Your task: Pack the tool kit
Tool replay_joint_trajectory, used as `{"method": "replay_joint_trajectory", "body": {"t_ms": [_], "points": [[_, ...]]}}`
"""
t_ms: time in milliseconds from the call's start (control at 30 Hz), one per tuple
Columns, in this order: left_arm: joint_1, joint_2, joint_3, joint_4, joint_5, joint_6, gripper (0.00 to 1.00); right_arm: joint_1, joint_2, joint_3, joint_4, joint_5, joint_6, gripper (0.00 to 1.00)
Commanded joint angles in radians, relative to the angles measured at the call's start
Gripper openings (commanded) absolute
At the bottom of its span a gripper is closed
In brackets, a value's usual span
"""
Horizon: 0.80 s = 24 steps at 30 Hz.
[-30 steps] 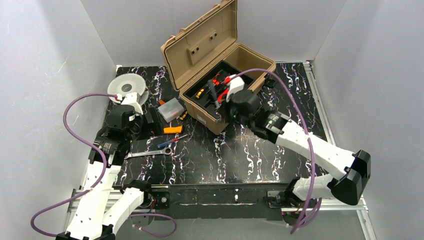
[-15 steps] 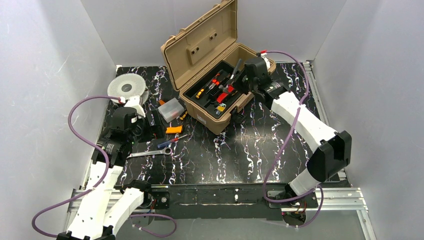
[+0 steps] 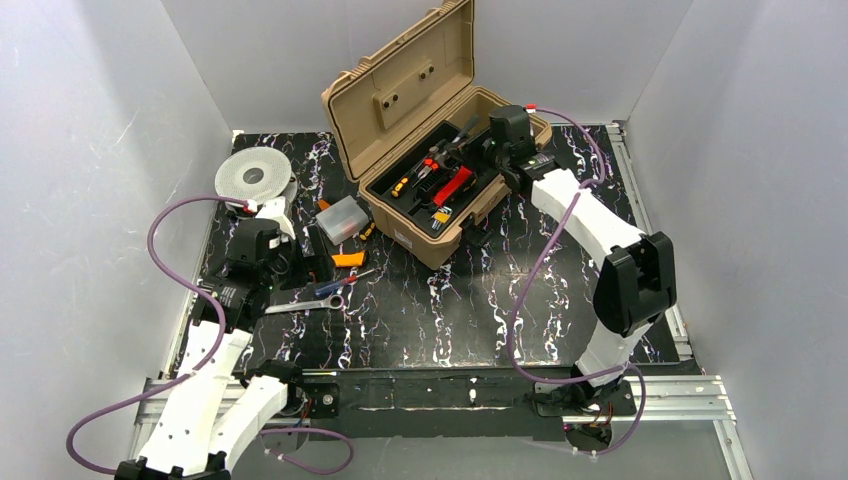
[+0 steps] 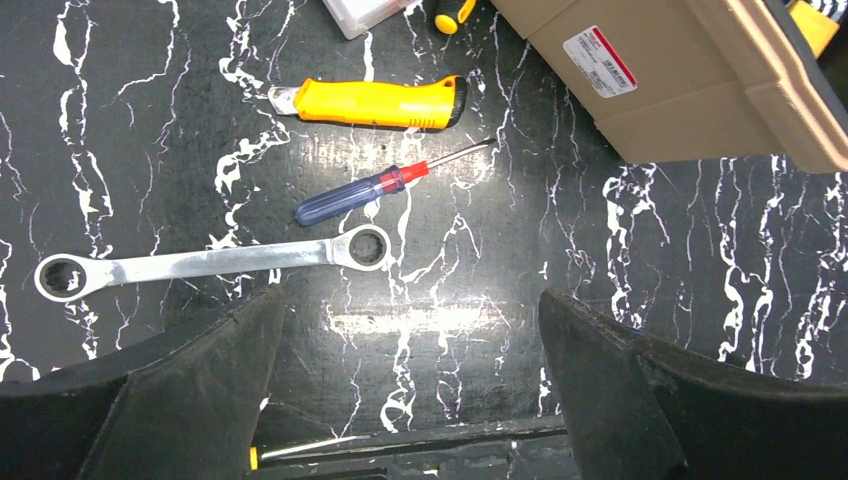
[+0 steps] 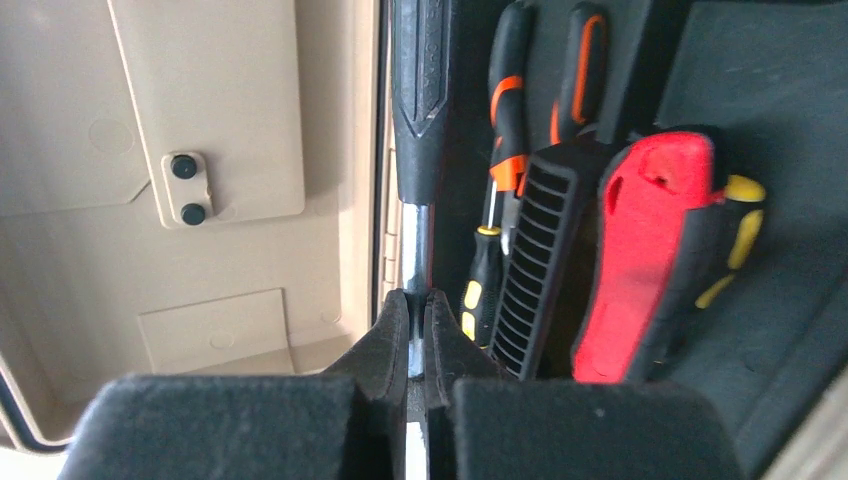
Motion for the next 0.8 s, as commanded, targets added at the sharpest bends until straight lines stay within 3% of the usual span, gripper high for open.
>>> {"method": "replay_joint_trajectory", "body": {"t_ms": [0,400,467,533,600,767], "points": [[0.007,0.006,-0.010,0.016,-0.051,0.003,0.99,0.028,0.029,0.061,0.152,-0.046,0.059,0.01],[0.006,-0.001,-0.054,0.028,-0.016,-0.042,1.00,0.083,0.170,0.096,0.275,-0.102,0.118,0.02],[0.007,-0.011,-0.063,0.026,-0.013,-0.049,1.00,0.085,0.176,0.083,0.295,-0.102,0.129,0.12],[0.006,-0.023,-0.069,0.024,-0.013,-0.052,1.00,0.087,0.170,0.074,0.284,-0.092,0.139,0.45],[0.007,-0.029,-0.072,0.023,-0.016,-0.057,1.00,0.087,0.153,0.053,0.283,-0.079,0.141,0.65],[0.006,-0.023,-0.074,0.018,-0.017,-0.093,1.00,0.087,0.079,-0.009,0.277,-0.031,0.121,0.77]]}}
